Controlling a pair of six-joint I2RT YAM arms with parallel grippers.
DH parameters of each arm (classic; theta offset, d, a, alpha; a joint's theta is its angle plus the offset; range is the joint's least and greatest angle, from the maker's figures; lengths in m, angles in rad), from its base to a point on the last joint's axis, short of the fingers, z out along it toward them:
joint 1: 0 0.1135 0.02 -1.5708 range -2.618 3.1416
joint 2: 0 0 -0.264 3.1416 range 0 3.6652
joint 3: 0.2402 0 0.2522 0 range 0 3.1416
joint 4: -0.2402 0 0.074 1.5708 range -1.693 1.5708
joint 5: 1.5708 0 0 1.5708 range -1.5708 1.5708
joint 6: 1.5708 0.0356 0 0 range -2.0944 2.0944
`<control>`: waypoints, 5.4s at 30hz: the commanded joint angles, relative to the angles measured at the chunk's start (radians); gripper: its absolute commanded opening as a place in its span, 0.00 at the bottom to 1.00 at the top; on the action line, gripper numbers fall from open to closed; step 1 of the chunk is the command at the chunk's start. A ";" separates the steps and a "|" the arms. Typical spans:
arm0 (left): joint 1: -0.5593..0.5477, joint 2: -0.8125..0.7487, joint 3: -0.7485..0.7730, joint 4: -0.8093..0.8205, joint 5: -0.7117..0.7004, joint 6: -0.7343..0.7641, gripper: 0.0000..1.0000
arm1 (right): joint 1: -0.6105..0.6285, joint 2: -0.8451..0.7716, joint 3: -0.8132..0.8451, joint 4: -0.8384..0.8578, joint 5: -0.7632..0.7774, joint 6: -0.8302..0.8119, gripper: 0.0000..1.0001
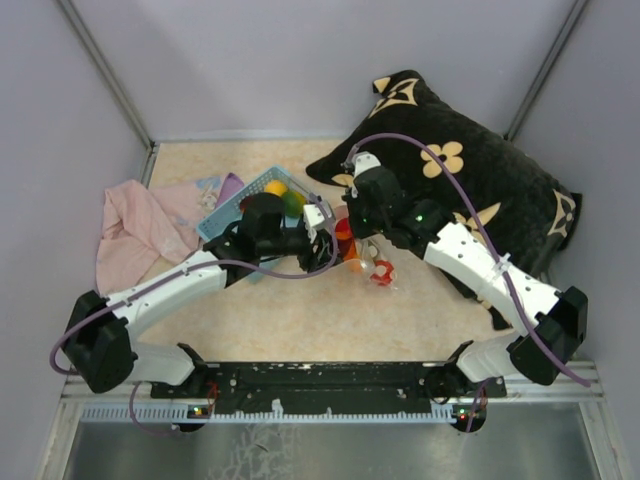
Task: Place the food in the zip-top bag and seal the zipper
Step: Place the fake fruit in the zipper food storage bag, then pick up the fake vegetable from the bin.
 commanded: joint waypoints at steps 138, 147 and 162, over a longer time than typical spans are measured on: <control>0.463 0.614 0.420 -0.344 -0.542 -0.138 0.88 | -0.004 -0.128 -0.117 0.042 0.201 -0.110 0.00; 0.462 0.529 0.394 -0.409 -0.517 -0.199 0.75 | -0.004 -0.147 -0.125 0.047 0.207 -0.101 0.00; 0.461 0.169 0.212 -0.327 -0.207 -0.312 0.71 | -0.004 -0.131 -0.077 0.032 0.210 -0.095 0.00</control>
